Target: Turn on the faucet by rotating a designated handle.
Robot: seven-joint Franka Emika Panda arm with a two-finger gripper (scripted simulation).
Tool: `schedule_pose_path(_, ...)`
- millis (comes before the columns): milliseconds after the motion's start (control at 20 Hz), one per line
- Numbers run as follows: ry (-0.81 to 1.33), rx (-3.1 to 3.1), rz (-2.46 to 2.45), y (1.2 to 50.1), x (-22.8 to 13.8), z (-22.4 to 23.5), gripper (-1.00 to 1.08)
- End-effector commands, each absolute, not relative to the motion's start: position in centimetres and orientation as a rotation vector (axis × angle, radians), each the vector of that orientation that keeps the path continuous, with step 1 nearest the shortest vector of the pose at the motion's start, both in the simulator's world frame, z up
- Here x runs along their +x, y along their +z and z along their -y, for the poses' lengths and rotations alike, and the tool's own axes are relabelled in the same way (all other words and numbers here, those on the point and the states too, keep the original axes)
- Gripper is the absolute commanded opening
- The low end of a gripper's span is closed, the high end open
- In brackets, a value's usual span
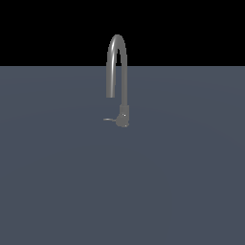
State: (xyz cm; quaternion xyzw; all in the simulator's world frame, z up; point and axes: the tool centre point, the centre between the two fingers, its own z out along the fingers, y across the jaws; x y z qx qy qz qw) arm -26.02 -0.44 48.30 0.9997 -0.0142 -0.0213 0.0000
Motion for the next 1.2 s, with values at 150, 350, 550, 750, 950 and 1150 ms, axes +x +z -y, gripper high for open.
schedule_pose_path(150,-0.068,3.133,0.031,48.2,-25.9,0.4,-1.00)
schedule_pose_path(350,-0.073,3.097,-0.027,47.8,-25.1,0.2,-1.00)
schedule_pose_path(550,-0.080,3.031,-0.126,46.9,-23.9,-0.2,-1.00)
schedule_pose_path(750,-0.089,2.935,-0.258,45.8,-22.2,-0.9,-1.00)
schedule_pose_path(950,-0.100,2.810,-0.410,44.2,-20.3,-1.7,-1.00)
schedule_pose_path(1150,-0.109,2.665,-0.565,42.3,-18.3,-2.7,-1.00)
